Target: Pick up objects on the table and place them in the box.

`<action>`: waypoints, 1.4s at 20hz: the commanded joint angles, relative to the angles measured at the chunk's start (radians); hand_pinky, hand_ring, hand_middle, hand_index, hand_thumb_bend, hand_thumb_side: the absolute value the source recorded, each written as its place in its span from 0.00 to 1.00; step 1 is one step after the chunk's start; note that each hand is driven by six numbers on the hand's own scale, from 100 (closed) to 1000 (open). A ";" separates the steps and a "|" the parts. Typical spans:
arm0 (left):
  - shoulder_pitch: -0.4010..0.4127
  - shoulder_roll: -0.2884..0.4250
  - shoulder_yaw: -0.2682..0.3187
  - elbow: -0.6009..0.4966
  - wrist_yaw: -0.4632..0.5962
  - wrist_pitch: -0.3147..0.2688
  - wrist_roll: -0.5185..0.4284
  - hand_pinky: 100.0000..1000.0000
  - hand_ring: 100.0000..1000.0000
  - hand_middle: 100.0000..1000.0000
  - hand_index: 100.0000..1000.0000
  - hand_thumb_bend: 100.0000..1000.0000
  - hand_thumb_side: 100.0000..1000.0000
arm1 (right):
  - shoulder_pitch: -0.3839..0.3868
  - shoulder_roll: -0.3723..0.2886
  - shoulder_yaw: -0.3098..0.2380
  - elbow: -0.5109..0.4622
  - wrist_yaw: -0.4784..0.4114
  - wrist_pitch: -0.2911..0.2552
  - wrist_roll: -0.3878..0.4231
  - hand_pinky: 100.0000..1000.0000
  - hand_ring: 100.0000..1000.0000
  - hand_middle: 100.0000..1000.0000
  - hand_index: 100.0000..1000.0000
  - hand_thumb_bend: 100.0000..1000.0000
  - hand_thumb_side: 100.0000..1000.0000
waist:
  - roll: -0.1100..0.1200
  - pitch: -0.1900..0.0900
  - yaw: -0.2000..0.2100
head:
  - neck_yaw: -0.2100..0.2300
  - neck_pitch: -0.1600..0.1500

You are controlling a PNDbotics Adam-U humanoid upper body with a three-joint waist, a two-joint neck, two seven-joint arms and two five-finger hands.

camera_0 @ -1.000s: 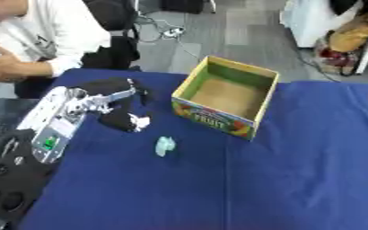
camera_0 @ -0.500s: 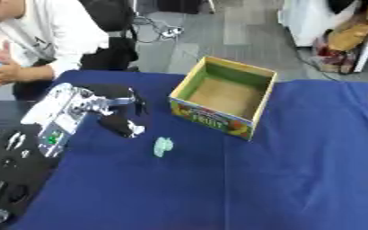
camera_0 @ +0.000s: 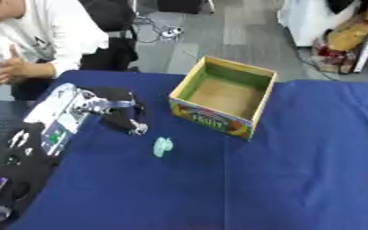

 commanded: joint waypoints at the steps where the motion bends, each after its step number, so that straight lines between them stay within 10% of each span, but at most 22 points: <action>1: -0.032 0.012 -0.011 0.012 -0.033 -0.008 -0.022 0.00 0.33 0.63 0.88 1.00 0.89 | -0.007 -0.008 0.000 -0.012 -0.004 -0.002 0.006 0.08 0.19 0.29 0.39 0.00 0.85 | 0.000 -0.014 0.000 | 0.013 -0.008; 15: -0.058 -0.033 -0.076 0.117 -0.202 -0.075 0.004 0.00 0.35 0.65 0.89 0.89 0.69 | -0.010 -0.005 0.002 -0.014 -0.006 -0.003 0.010 0.09 0.19 0.29 0.40 0.00 0.84 | 0.002 -0.015 -0.014 | 0.021 -0.014; 28: -0.061 -0.036 -0.127 0.159 -0.247 -0.156 -0.043 0.17 0.44 0.74 0.94 1.00 0.92 | -0.010 -0.003 0.003 -0.014 -0.007 -0.004 0.012 0.09 0.19 0.29 0.40 0.00 0.85 | 0.006 -0.014 -0.018 | 0.026 -0.008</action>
